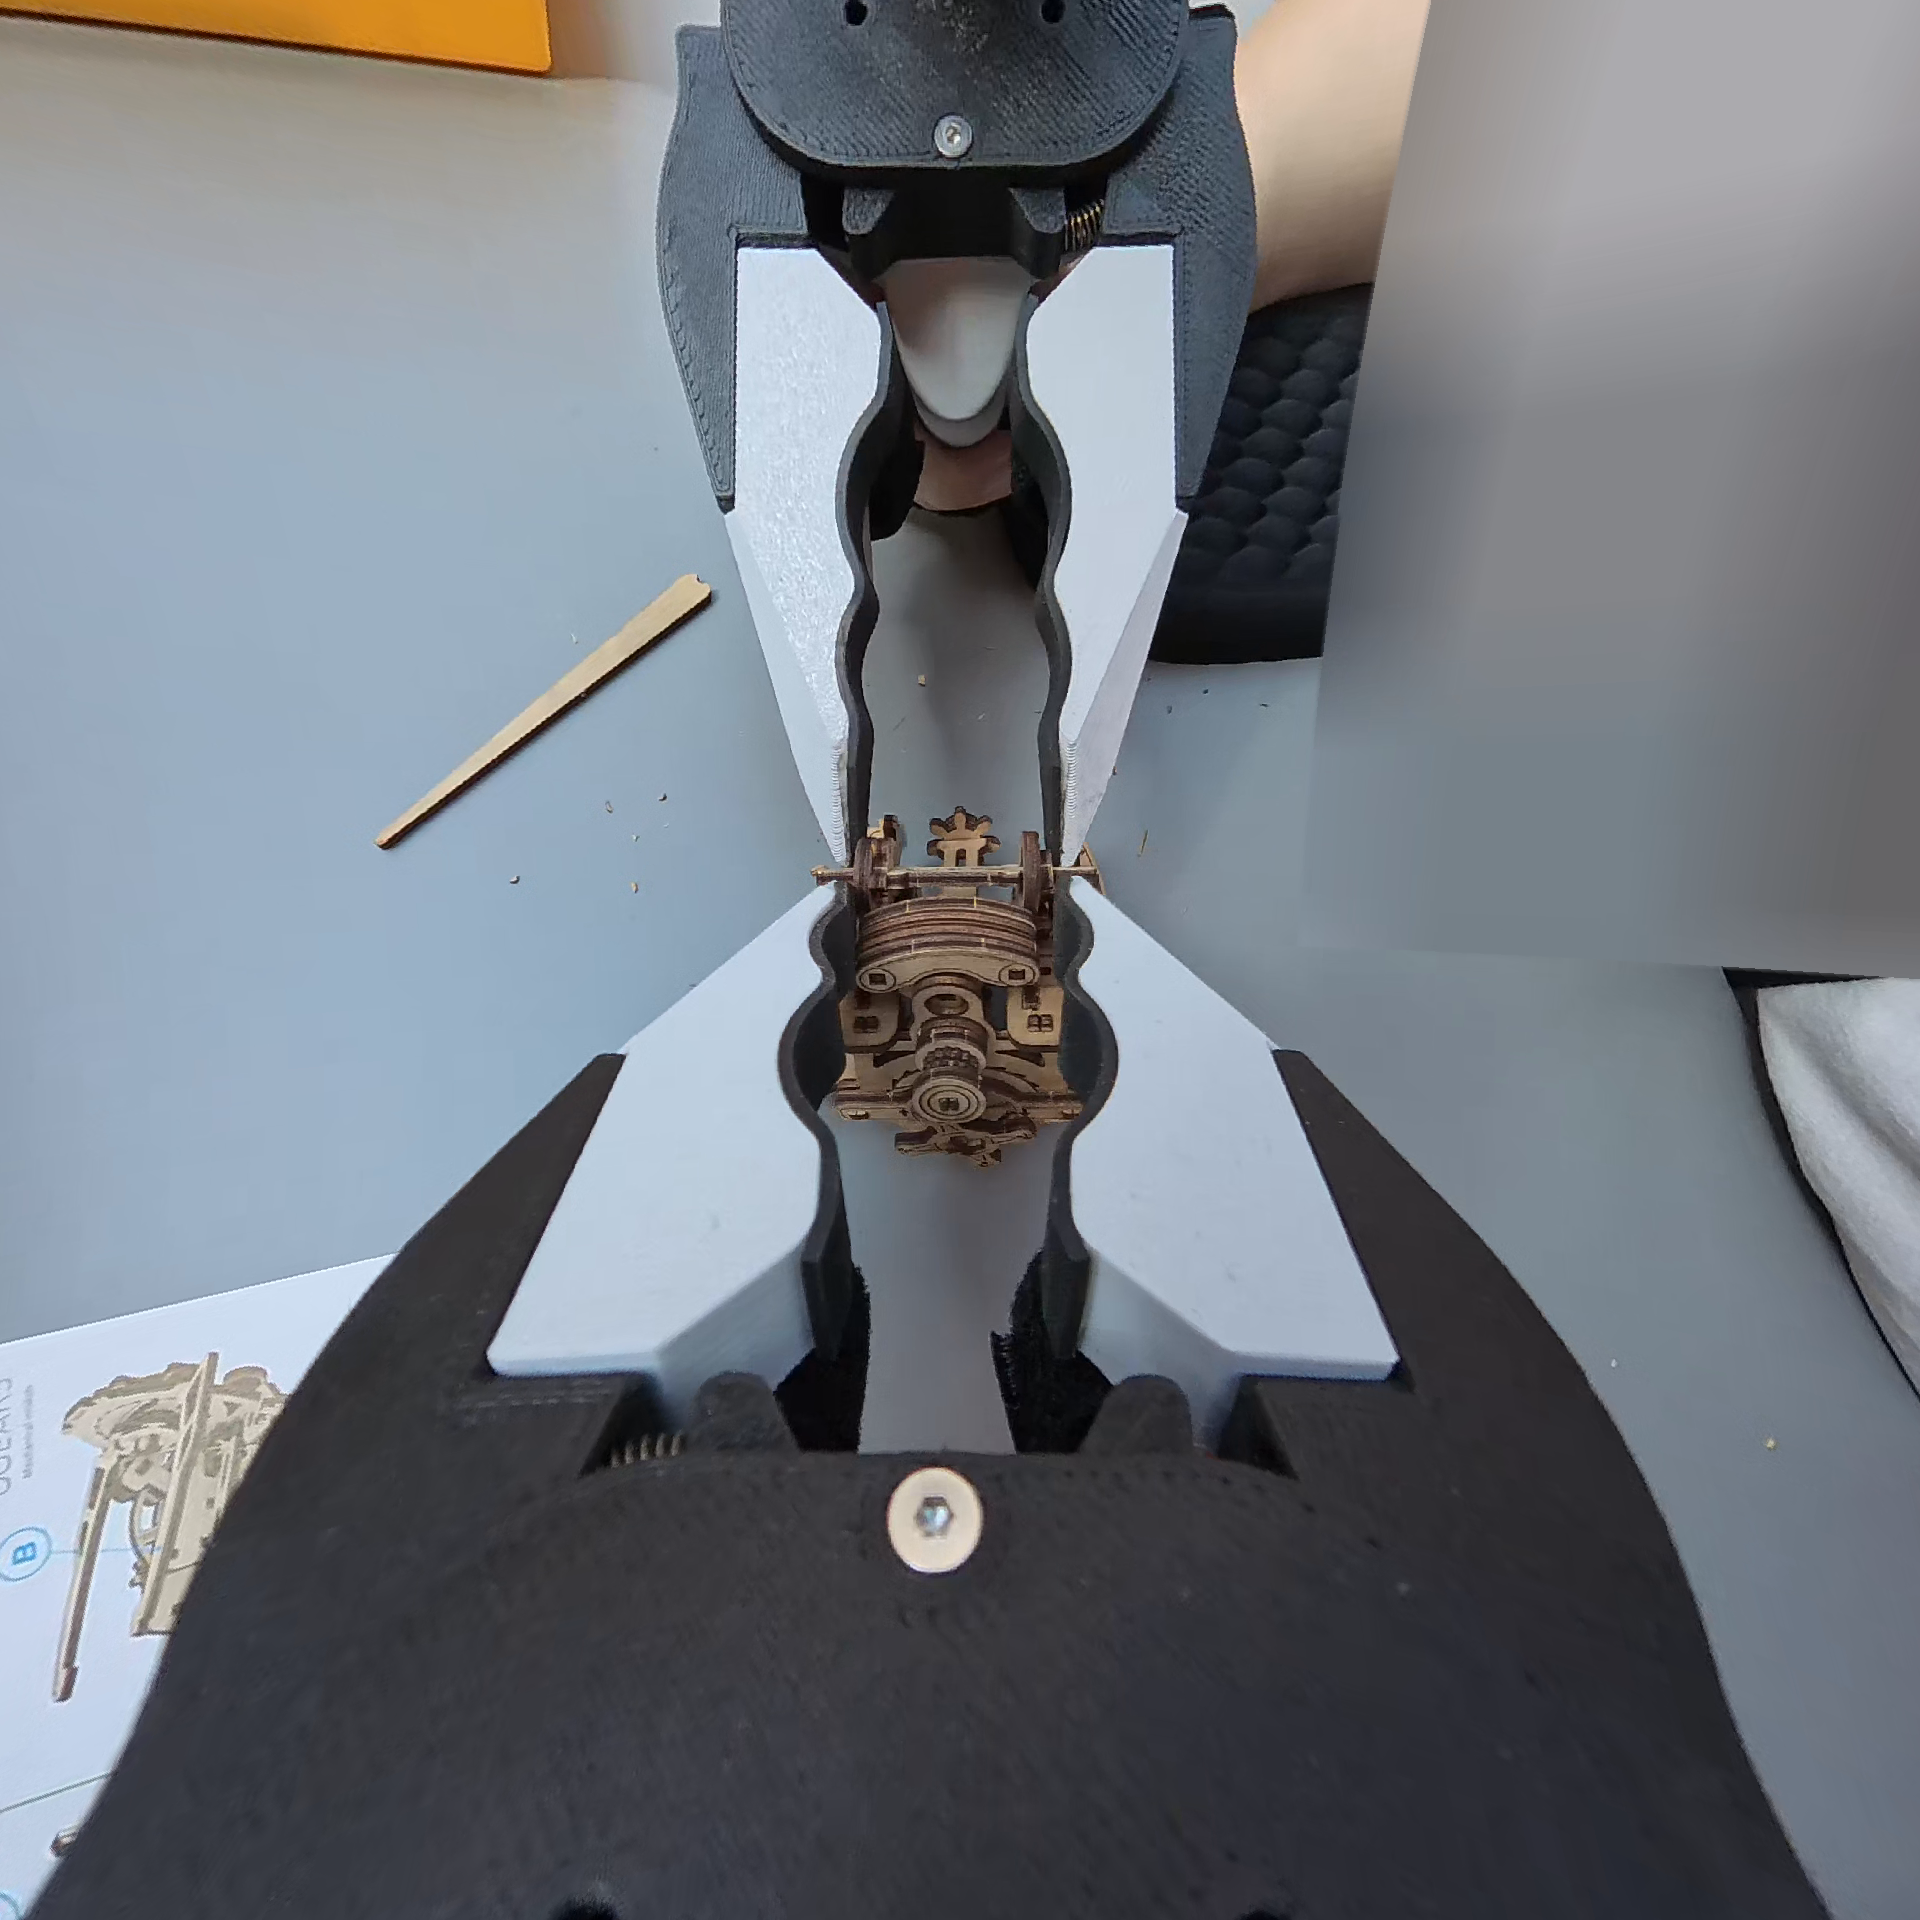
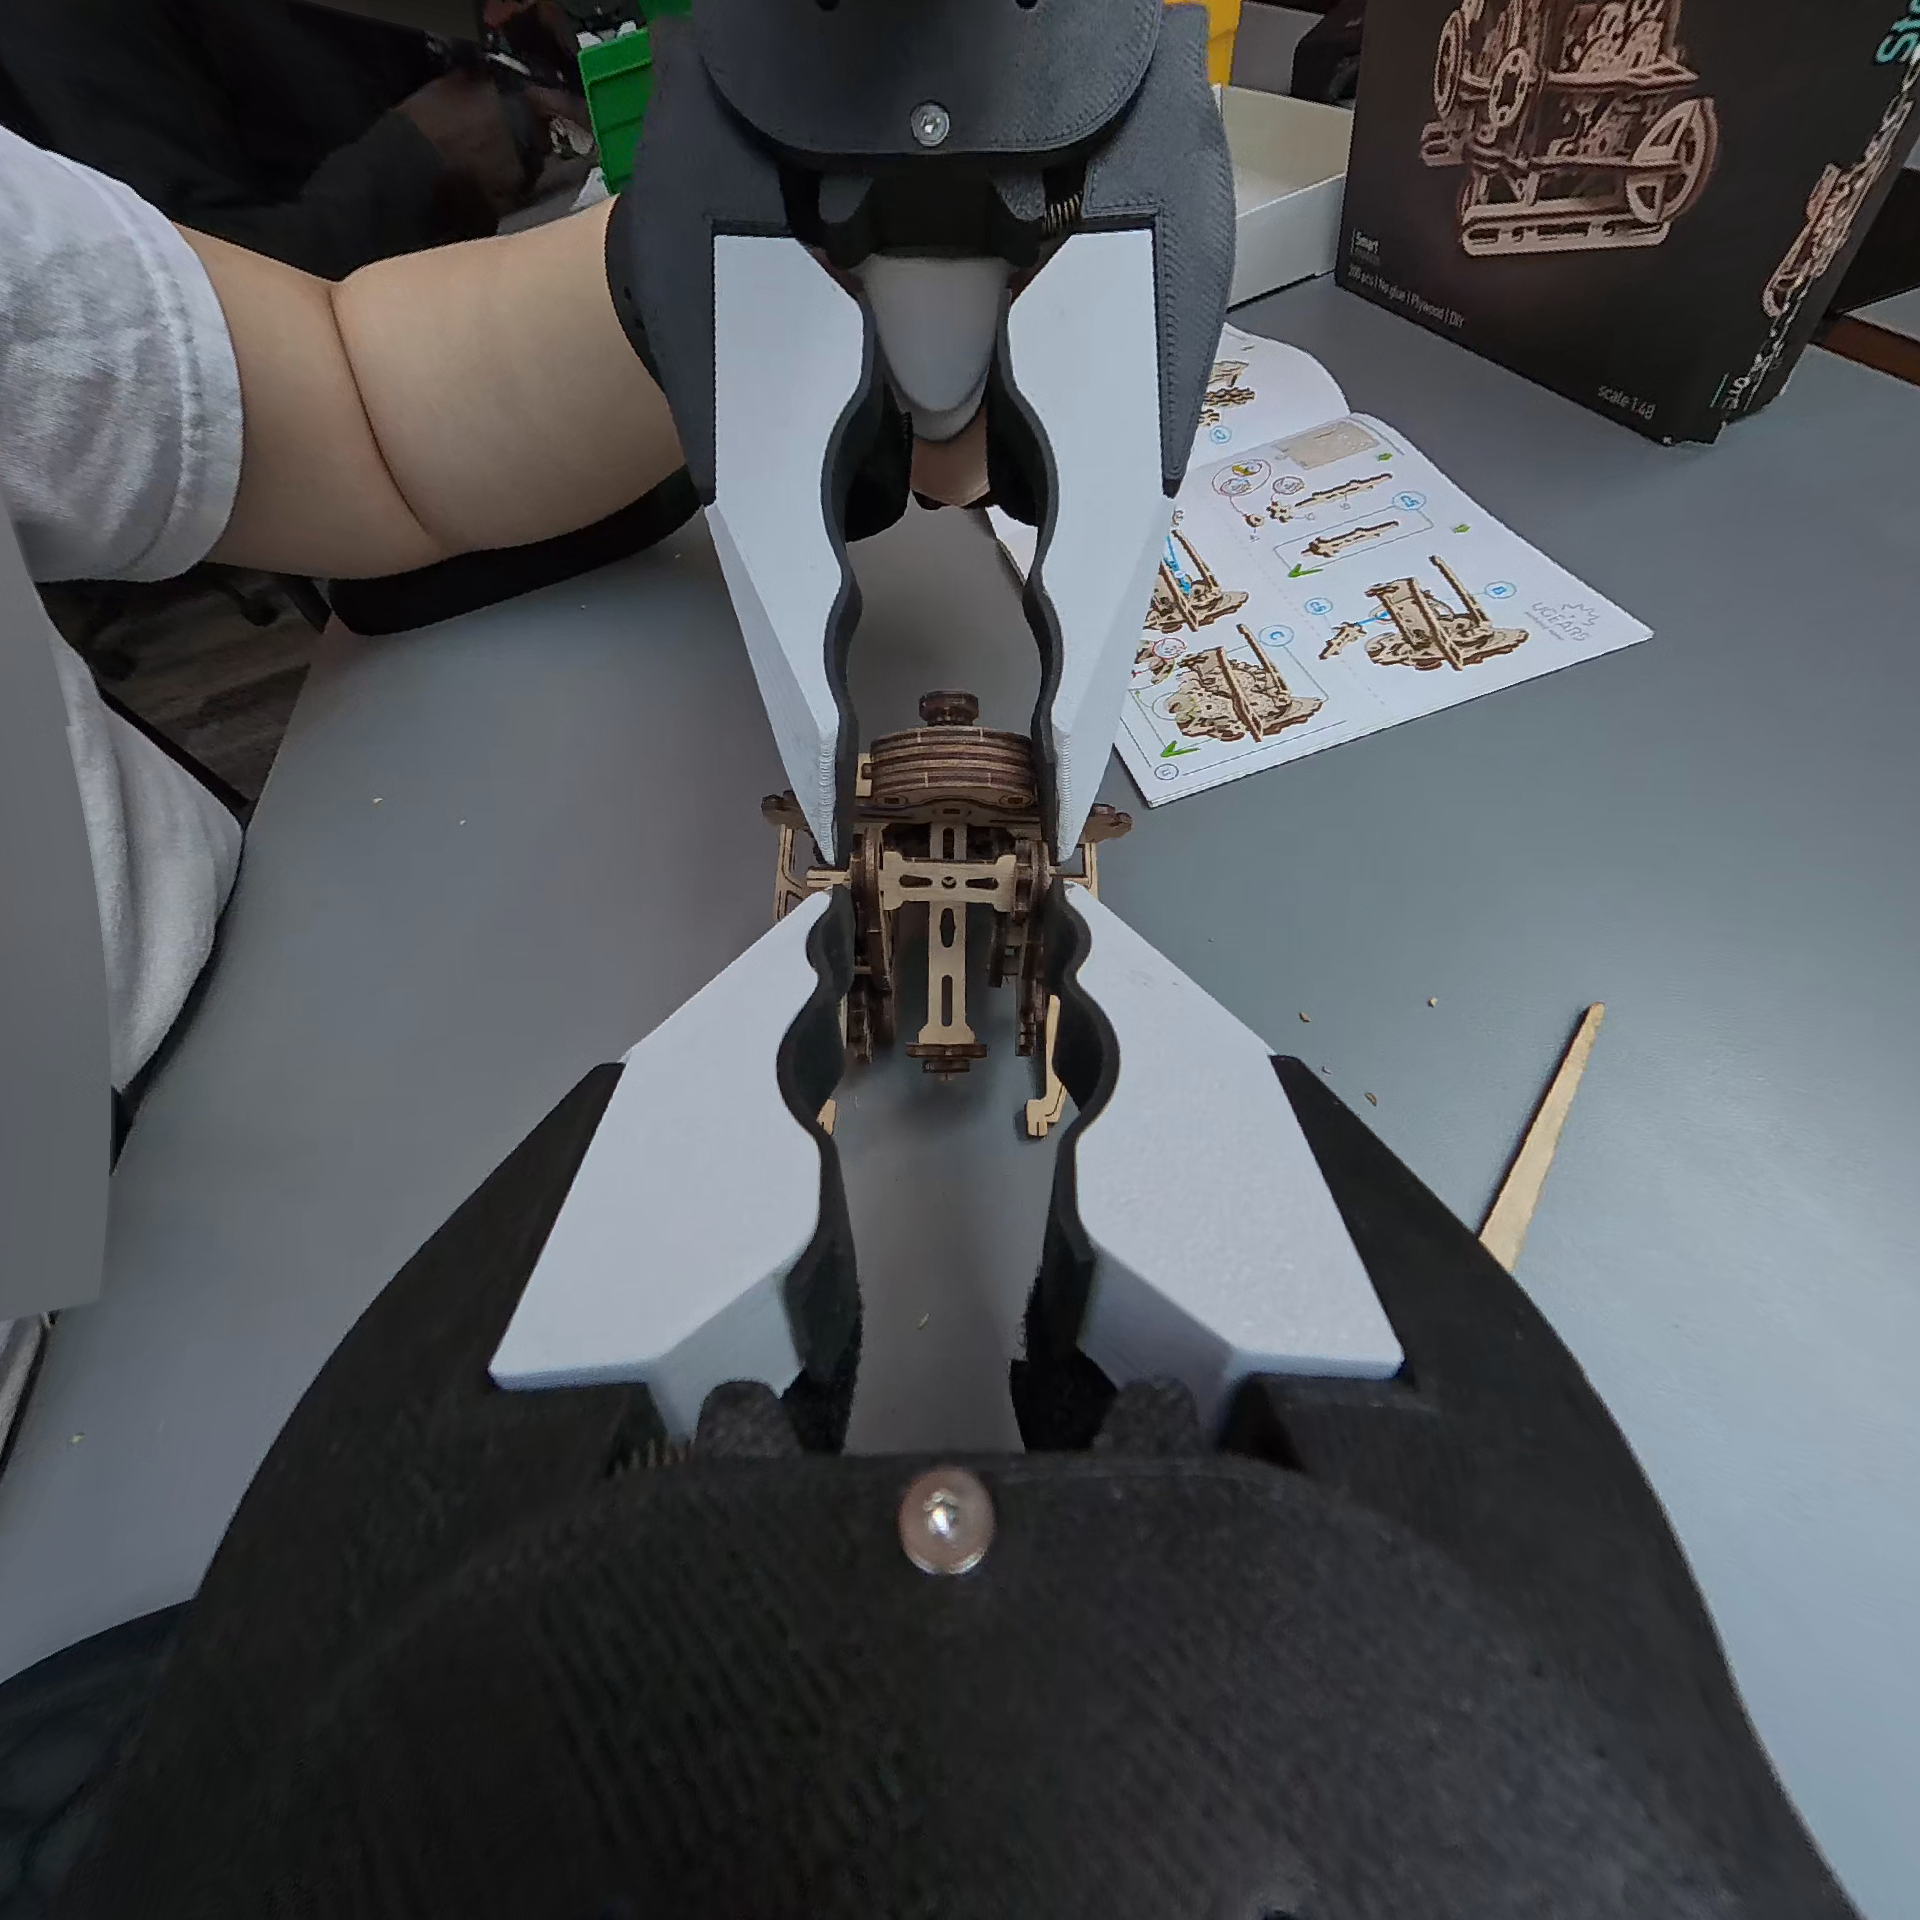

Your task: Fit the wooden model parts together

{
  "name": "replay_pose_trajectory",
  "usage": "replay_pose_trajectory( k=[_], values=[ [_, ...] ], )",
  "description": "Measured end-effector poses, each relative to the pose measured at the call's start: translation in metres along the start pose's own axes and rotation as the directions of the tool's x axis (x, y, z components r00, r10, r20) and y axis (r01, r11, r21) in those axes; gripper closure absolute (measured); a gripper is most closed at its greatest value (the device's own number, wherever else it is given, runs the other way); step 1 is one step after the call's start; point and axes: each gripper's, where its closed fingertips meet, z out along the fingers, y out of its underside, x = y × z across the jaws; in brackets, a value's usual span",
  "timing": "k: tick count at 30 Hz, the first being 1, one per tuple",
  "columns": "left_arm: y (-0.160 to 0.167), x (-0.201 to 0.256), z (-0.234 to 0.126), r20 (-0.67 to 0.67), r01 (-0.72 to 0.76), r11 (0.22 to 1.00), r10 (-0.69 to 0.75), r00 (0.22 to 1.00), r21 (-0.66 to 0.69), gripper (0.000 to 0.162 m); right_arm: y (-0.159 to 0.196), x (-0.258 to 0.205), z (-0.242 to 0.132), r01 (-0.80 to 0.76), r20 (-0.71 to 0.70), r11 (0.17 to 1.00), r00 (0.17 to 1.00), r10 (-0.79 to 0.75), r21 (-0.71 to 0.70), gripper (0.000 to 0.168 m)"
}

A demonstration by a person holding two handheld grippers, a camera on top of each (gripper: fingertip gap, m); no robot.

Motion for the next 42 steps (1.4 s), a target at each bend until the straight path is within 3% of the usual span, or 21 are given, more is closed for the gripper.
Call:
replay_pose_trajectory(
  k=[28,42],
  values=[
    [-0.0035,-0.0039,-0.0010,-0.055,0.116,0.992,-0.113,0.992,0.051,0.127,0.0013,0.0013,0.0020,-0.077,0.060,0.997,0.995,0.075,0.021,0.127],
    [-0.0022,-0.0028,0.0011,-0.068,0.130,0.991,-0.128,0.989,0.038,0.127,0.0046,0.0026,0.0035,-0.094,0.034,0.995,0.995,0.094,-0.019,0.133]
  ],
)
